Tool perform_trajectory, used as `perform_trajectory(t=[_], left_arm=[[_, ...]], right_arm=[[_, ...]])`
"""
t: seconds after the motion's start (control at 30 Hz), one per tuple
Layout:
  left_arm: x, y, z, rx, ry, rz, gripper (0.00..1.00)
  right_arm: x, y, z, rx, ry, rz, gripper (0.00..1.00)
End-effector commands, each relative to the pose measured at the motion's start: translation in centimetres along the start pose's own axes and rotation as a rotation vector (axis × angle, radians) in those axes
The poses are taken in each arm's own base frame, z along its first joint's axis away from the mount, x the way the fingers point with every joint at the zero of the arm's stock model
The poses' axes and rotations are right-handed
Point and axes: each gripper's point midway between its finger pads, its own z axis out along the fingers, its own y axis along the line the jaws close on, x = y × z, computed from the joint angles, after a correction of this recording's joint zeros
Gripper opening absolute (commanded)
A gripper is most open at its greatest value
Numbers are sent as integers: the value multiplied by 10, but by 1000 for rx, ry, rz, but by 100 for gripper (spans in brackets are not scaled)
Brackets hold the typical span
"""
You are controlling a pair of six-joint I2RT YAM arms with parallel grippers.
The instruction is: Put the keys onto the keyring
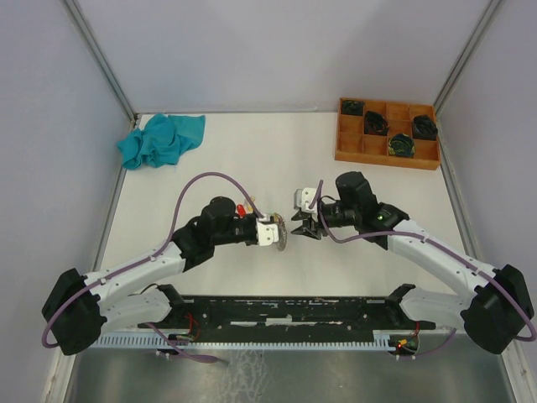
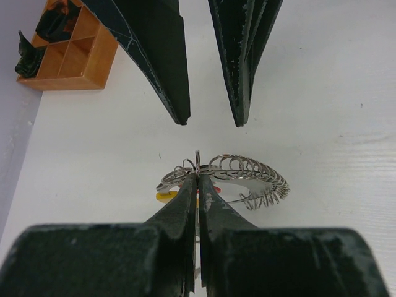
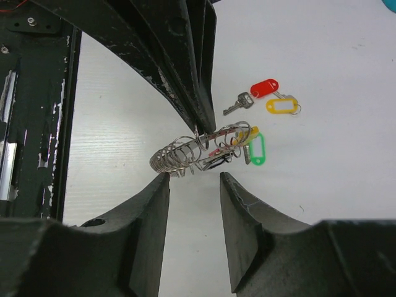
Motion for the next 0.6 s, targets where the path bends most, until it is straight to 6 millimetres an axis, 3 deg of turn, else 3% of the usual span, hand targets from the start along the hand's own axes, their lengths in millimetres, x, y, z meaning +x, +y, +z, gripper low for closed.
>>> perform_trajectory(t=[0.0, 0.57], left_arm=[[-12, 7, -1, -15, -22, 41, 3], [-13, 8, -1, 9, 48, -59, 3]], right_arm=[[-23, -6, 1, -20, -53, -112, 45], [-22, -6, 15, -15, -20, -203, 40]])
